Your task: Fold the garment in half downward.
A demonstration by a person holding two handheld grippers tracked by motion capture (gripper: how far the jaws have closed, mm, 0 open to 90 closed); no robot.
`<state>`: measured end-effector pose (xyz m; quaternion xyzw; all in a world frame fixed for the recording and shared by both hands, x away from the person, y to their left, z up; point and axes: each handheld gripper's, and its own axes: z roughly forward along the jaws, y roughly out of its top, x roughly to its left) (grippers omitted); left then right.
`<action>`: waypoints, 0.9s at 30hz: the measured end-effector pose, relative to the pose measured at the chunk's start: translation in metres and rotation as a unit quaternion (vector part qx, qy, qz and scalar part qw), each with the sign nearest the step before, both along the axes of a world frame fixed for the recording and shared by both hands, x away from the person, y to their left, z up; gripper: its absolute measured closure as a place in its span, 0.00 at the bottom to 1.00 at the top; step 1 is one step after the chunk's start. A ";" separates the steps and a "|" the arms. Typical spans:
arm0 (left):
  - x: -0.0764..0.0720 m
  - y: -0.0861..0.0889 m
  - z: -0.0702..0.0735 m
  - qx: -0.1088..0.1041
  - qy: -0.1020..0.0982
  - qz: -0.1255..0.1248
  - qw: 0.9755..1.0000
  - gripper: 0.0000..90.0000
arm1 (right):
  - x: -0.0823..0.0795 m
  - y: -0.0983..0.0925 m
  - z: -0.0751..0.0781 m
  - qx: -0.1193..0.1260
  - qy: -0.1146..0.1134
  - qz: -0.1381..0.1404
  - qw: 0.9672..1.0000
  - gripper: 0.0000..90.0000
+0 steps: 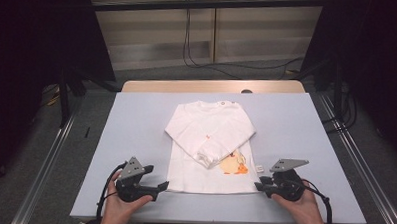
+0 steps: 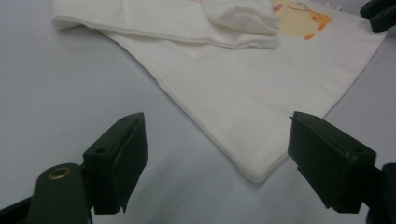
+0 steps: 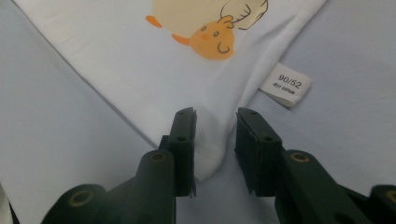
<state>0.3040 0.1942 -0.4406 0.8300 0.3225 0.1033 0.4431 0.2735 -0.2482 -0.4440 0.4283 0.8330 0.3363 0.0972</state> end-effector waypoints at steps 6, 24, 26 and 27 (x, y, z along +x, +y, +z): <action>-0.002 -0.005 -0.002 0.010 0.012 -0.037 0.999 0.29 | -0.001 0.000 0.000 0.003 0.006 0.003 1.000 0.85; -0.002 -0.017 -0.005 0.057 0.026 -0.074 0.995 0.64 | 0.002 -0.002 -0.001 0.024 0.016 -0.003 1.000 0.97; -0.002 -0.019 -0.006 0.064 0.029 -0.082 0.994 0.69 | 0.002 -0.002 -0.001 0.024 0.016 -0.003 1.000 0.97; -0.003 -0.020 -0.007 0.068 0.024 -0.083 0.994 0.72 | 0.002 -0.002 -0.001 0.023 0.013 0.000 1.000 0.97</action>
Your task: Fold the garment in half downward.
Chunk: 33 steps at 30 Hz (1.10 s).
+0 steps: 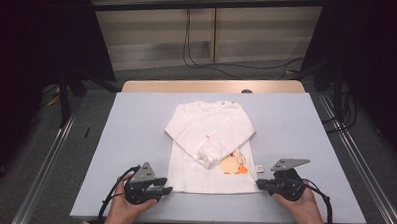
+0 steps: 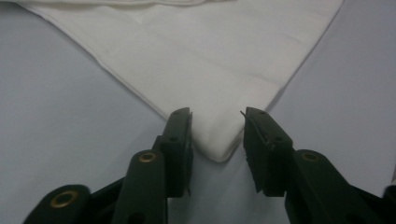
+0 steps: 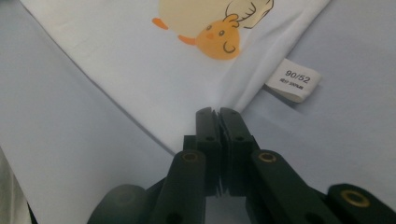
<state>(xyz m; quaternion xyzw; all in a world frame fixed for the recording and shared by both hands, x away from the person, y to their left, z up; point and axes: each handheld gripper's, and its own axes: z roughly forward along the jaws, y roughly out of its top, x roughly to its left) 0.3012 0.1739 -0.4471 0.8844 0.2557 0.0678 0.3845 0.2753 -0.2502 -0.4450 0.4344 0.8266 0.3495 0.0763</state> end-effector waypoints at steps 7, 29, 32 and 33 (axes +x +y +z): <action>0.000 0.000 0.002 -0.001 -0.005 -0.007 1.000 0.92 | 0.001 -0.001 0.000 0.002 -0.002 0.006 1.000 0.97; -0.011 0.011 0.007 -0.024 0.012 -0.013 1.000 0.94 | -0.010 -0.008 0.010 0.021 -0.009 0.028 0.999 0.98; -0.014 0.012 0.008 -0.020 0.010 -0.016 1.000 0.94 | -0.013 -0.008 0.011 0.025 -0.013 0.033 0.999 0.98; -0.014 0.013 0.008 -0.018 0.009 -0.019 1.000 0.94 | -0.014 -0.008 0.012 0.024 -0.016 0.036 0.999 0.98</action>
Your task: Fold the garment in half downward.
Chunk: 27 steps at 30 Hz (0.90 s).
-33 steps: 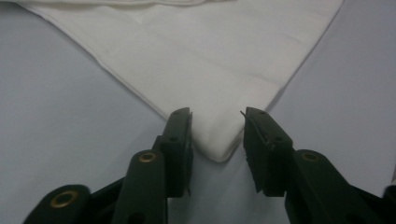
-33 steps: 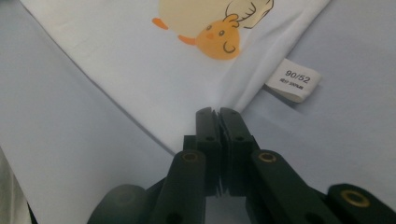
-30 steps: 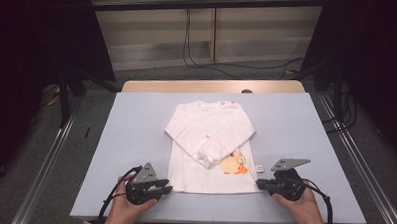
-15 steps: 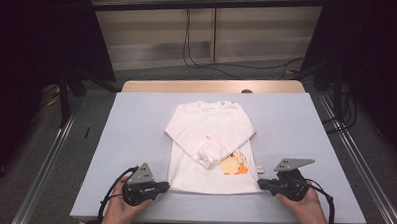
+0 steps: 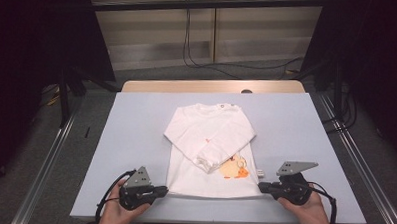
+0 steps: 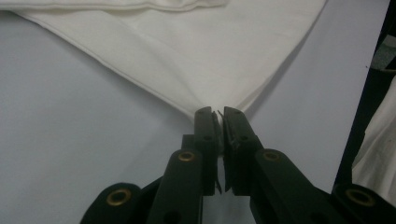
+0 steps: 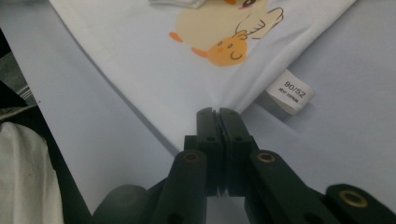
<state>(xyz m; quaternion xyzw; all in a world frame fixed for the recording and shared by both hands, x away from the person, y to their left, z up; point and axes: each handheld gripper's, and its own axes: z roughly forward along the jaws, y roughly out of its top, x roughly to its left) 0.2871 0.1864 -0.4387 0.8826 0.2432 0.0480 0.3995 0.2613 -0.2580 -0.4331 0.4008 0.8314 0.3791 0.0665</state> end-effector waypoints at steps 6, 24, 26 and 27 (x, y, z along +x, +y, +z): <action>-0.006 0.000 0.003 -0.002 -0.004 -0.007 1.000 0.94 | -0.004 -0.001 0.001 -0.002 0.000 0.004 1.000 0.98; -0.013 0.000 0.007 0.007 0.004 -0.010 1.000 0.94 | -0.015 0.000 0.001 -0.001 0.004 0.014 1.000 0.98; -0.013 0.000 0.007 0.004 0.002 0.002 1.000 0.93 | -0.014 -0.001 0.000 0.000 0.003 0.009 1.000 0.95; -0.013 0.002 0.007 0.002 0.002 0.001 1.000 0.92 | -0.014 -0.001 0.000 0.002 0.003 0.007 1.000 0.93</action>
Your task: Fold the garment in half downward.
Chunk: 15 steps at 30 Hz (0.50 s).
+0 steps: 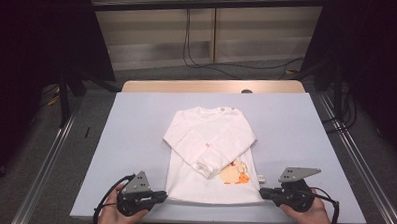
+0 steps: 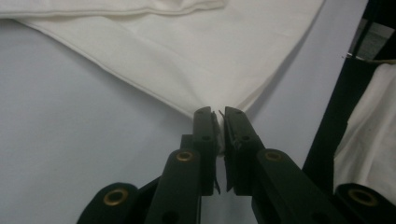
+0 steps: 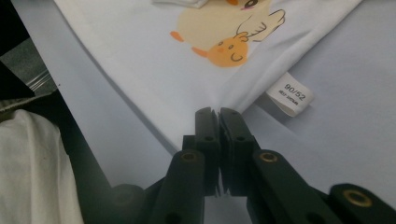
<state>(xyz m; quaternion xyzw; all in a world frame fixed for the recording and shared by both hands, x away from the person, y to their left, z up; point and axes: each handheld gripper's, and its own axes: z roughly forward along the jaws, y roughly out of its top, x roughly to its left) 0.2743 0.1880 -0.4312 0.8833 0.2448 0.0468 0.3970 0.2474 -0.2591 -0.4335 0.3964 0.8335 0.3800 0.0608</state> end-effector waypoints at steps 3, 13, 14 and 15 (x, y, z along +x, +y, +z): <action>0.000 0.001 0.000 -0.004 -0.004 0.006 1.000 0.87 | 0.001 -0.002 -0.001 0.004 -0.003 -0.006 1.000 0.81; 0.001 0.003 -0.002 -0.022 -0.034 0.028 0.999 0.54 | 0.006 -0.005 -0.001 0.023 -0.014 -0.034 0.999 0.50; 0.002 0.004 -0.002 -0.026 -0.035 0.034 0.998 0.50 | 0.007 -0.005 -0.001 0.027 -0.017 -0.037 0.999 0.48; 0.003 0.005 -0.002 -0.029 -0.037 0.038 0.998 0.46 | 0.007 -0.005 -0.001 0.028 -0.024 -0.039 0.999 0.44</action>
